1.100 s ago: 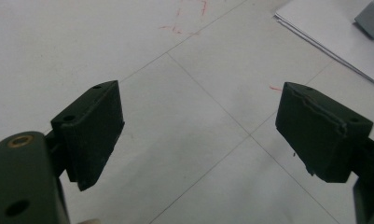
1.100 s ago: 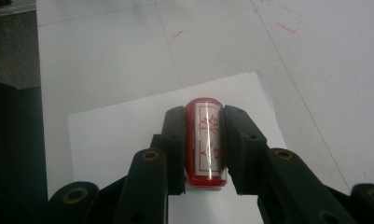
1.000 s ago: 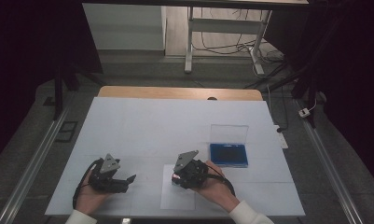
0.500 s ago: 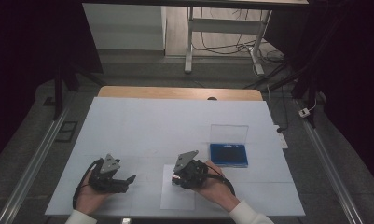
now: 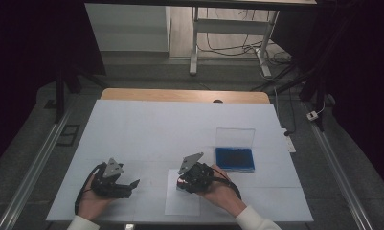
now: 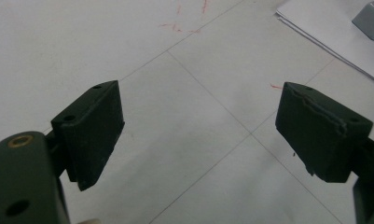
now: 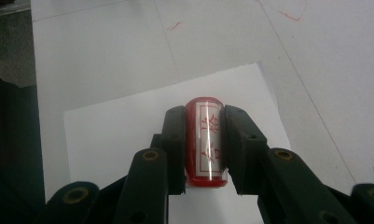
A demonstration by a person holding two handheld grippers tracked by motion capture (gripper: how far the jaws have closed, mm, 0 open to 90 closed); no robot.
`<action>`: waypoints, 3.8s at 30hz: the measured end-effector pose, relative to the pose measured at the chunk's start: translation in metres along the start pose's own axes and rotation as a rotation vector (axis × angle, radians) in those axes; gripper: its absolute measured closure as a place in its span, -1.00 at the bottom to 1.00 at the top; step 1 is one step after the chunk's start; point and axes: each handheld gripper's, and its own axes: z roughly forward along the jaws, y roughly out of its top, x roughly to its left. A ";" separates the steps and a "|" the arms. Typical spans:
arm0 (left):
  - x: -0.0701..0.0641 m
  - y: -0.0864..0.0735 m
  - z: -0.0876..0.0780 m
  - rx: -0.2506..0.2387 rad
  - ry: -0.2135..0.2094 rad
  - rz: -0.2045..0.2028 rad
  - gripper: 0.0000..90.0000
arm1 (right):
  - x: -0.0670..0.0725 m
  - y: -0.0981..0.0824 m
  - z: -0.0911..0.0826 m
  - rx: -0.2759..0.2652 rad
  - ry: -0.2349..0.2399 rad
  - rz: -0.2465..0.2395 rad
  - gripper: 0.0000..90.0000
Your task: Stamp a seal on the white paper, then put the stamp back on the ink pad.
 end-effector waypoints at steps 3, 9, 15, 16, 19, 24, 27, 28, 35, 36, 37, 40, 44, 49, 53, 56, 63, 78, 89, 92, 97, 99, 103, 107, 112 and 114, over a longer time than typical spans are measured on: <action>0.000 0.000 0.000 0.001 0.000 0.000 -0.66 | 0.000 0.000 0.000 0.006 -0.004 -0.007 0.56; 0.000 0.000 -0.002 -0.003 0.001 -0.002 -0.66 | 0.000 0.000 0.004 0.025 -0.005 0.006 0.56; -0.001 0.000 -0.002 -0.004 0.000 -0.005 -0.66 | 0.001 0.000 0.005 0.026 -0.005 0.008 0.56; -0.001 0.000 -0.002 -0.004 0.001 -0.005 -0.66 | 0.001 0.000 0.005 0.024 -0.004 0.009 0.56; -0.001 0.000 -0.002 -0.003 0.002 -0.007 -0.66 | 0.001 -0.001 0.005 0.026 -0.002 0.013 0.56; -0.001 0.000 -0.001 0.000 0.003 -0.004 -0.66 | 0.000 -0.001 0.005 0.023 0.002 0.013 0.56; -0.001 0.000 -0.001 0.000 0.004 -0.007 -0.66 | 0.000 -0.002 0.006 0.014 0.001 0.014 0.57; -0.001 0.000 -0.002 -0.001 0.002 -0.008 -0.66 | 0.000 -0.003 0.006 0.013 0.002 0.014 0.57; 0.000 0.000 -0.001 0.001 0.003 -0.006 -0.66 | 0.000 -0.003 0.005 0.014 0.002 0.021 0.56; 0.000 0.000 -0.001 0.001 0.003 -0.006 -0.66 | 0.000 -0.004 0.005 0.010 0.001 0.022 0.56; 0.000 0.000 -0.001 0.000 0.003 -0.007 -0.66 | 0.000 -0.004 0.006 0.004 0.003 0.024 0.56; 0.000 -0.001 -0.001 0.000 0.003 -0.007 -0.66 | 0.000 -0.004 0.006 0.000 0.004 0.022 0.56; 0.001 -0.001 -0.001 0.003 0.007 -0.010 -0.66 | -0.001 -0.004 0.005 -0.004 0.011 0.022 0.55; 0.002 -0.001 -0.001 0.002 0.004 -0.013 -0.66 | -0.003 -0.003 0.001 -0.017 0.015 0.034 0.55; 0.002 -0.002 -0.001 0.002 0.005 -0.012 -0.66 | -0.007 -0.005 -0.001 -0.028 0.017 0.061 0.55; 0.002 -0.002 -0.001 0.000 0.003 -0.012 -0.66 | -0.012 -0.008 -0.005 -0.067 0.039 0.102 0.55; 0.002 -0.002 0.000 0.005 0.005 -0.010 -0.66 | -0.021 -0.013 -0.018 -0.119 0.027 0.150 0.55; 0.002 -0.002 0.001 0.011 0.004 0.000 -0.66 | -0.028 -0.017 -0.028 -0.151 0.010 0.174 0.54; 0.001 -0.002 0.000 0.006 0.007 -0.001 -0.66 | -0.038 -0.021 -0.045 -0.180 -0.031 0.183 0.54; 0.001 -0.002 0.000 0.007 0.008 0.001 -0.66 | -0.040 -0.023 -0.049 -0.187 -0.044 0.185 0.55; 0.002 -0.001 0.001 0.007 0.007 -0.002 -0.66 | -0.045 -0.026 -0.057 -0.200 -0.070 0.195 0.55; 0.002 -0.002 0.000 0.008 0.005 0.001 -0.66 | -0.046 -0.027 -0.061 -0.203 -0.080 0.199 0.55; 0.002 -0.001 0.000 0.007 0.006 -0.001 -0.66 | -0.051 -0.030 -0.069 -0.211 -0.107 0.209 0.55; 0.002 -0.001 0.001 0.007 0.005 -0.002 -0.66 | -0.056 -0.035 -0.076 -0.220 -0.133 0.219 0.55; 0.002 -0.001 0.001 0.009 0.002 0.001 -0.66 | -0.063 -0.041 -0.083 -0.221 -0.168 0.236 0.54; 0.002 -0.001 0.001 0.007 0.002 -0.001 -0.66 | -0.065 -0.044 -0.086 -0.222 -0.179 0.244 0.54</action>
